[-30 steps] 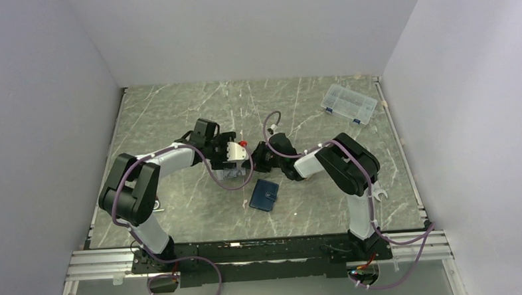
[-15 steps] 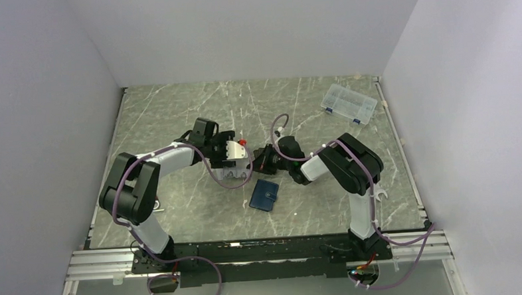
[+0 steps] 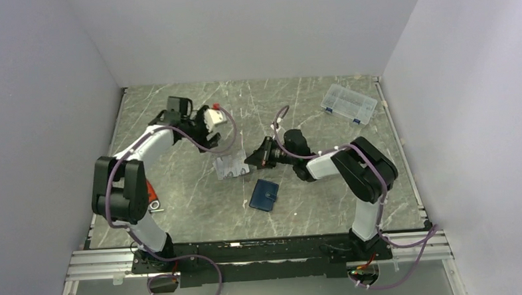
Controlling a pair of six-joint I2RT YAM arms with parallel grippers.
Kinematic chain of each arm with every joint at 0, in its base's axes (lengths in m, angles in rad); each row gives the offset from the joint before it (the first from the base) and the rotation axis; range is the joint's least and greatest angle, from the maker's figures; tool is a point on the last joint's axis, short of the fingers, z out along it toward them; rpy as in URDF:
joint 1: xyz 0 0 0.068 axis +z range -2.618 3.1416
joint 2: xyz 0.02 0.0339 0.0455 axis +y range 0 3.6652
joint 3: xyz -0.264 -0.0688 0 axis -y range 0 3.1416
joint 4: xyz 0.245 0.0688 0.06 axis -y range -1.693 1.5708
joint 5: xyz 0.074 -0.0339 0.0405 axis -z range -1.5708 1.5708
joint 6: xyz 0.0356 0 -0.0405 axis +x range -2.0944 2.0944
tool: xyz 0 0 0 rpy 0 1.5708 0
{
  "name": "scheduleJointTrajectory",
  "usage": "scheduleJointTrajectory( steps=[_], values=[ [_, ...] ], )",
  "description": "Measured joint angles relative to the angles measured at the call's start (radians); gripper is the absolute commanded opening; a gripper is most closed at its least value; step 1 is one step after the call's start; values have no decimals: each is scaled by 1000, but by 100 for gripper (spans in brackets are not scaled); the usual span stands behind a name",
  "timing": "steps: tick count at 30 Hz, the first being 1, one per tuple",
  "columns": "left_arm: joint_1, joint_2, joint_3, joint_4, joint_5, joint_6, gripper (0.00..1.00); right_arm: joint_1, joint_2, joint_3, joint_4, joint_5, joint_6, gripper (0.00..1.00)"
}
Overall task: Put the credit cards into the card holder
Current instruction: Pick up the credit card from the storage box.
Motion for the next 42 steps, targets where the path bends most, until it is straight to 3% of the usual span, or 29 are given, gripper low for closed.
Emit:
scheduleJointTrajectory(
  steps=[7, 12, 21, 33, 42],
  values=[
    [83, -142, 35, -37, 245, -238, 85, -15, -132, 3, -14, -51, -64, 0],
    [113, -178, -24, 10, 465, -483, 88, -23, -204, 3, -30, -81, -91, 0],
    [126, -192, -147, 164, 650, -837, 82, -23, -301, 42, -44, -80, -106, 0],
    [126, -220, -255, 502, 748, -1192, 69, -5, -305, 59, -35, -69, -78, 0],
    [126, -221, -298, 729, 757, -1383, 52, 5, -287, 75, -16, -53, -49, 0]
  ],
)
